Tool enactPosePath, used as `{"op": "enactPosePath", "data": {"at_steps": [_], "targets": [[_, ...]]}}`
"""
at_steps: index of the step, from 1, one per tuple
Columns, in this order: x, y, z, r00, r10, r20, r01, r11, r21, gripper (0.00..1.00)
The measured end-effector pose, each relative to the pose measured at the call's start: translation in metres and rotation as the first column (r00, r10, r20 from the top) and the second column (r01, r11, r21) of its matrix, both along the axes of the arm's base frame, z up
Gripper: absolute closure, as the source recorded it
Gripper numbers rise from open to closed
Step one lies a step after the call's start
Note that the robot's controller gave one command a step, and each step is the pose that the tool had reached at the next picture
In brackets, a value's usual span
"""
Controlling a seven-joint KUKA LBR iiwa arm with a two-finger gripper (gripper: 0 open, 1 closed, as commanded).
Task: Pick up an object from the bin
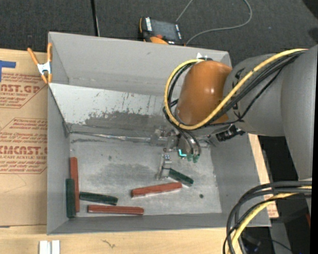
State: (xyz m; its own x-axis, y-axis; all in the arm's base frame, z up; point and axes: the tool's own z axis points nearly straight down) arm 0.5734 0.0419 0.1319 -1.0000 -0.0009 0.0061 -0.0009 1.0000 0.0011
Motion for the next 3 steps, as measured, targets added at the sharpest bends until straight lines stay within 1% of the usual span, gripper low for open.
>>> {"op": "enactPosePath", "data": {"at_steps": [1, 2, 3], "targets": [[-0.045, -0.086, -0.066, 1.0, -0.006, -0.002, 0.006, 1.0, -0.004, 0.0], [-0.042, -0.081, -0.063, 1.0, 0.001, 0.006, -0.001, 1.0, -0.001, 1.0], [-0.095, -0.099, -0.063, 0.977, -0.212, 0.002, 0.212, 0.977, -0.001, 1.0]]}}
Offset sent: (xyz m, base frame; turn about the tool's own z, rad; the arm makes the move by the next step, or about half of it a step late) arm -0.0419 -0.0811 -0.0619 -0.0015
